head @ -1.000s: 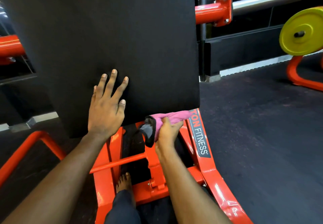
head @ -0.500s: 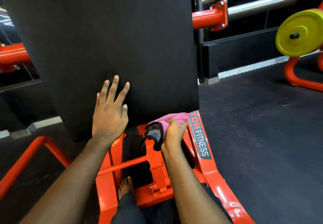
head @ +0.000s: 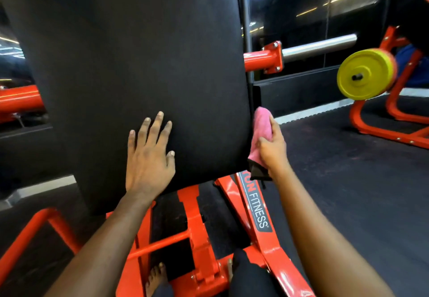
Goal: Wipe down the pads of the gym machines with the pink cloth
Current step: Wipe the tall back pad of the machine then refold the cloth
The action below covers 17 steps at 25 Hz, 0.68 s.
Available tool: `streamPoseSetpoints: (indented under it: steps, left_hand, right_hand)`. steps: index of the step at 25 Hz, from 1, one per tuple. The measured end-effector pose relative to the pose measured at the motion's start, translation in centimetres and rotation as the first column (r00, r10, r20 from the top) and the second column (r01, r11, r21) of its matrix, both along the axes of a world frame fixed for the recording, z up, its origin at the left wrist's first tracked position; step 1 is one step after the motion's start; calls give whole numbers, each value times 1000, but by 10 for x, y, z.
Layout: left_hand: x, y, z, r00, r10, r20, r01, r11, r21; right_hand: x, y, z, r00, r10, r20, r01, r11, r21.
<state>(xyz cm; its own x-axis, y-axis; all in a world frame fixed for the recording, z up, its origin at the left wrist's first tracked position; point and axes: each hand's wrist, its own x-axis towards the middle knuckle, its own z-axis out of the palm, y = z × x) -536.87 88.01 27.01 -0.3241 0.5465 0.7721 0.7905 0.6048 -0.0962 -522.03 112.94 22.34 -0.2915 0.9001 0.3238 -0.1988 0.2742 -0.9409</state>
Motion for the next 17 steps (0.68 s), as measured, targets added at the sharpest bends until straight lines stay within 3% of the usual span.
streamPoseSetpoints:
  steps: [3,5,7,9,11,13,15,17]
  left_hand:
    - [0,25,-2,999,22,31,-21,1000,-18]
    - [1,34,-9,997,53,48,-53,999,0]
    - [0,38,-13,997,67,48,-69,997,29]
    - [-1,37,-15,997,63,34,-64,998,31]
    - [-6,34,-16,999,52,11,-52,998,24]
    - [-7,34,-16,999,48,1,-48,999,20]
    - [-7,35,-17,999,44,5,-44,999,30]
    - [-7,37,-17,999,41,14,-41,998,40]
  right_hand:
    - [-6,20,23,974,201,108,-217,962,165]
    - [-6,27,-4,957,257,136,-278,945,170]
    - [2,29,-46,931,301,207,-320,945,63]
    - [11,32,-81,890,298,345,-297,953,-58]
    - [15,46,-82,881,154,448,-156,987,-33]
    - [13,54,-47,923,14,385,-10,1000,-11]
    - [7,51,-7,973,122,198,-118,993,-31]
    - [1,33,11,951,288,112,-293,956,30]
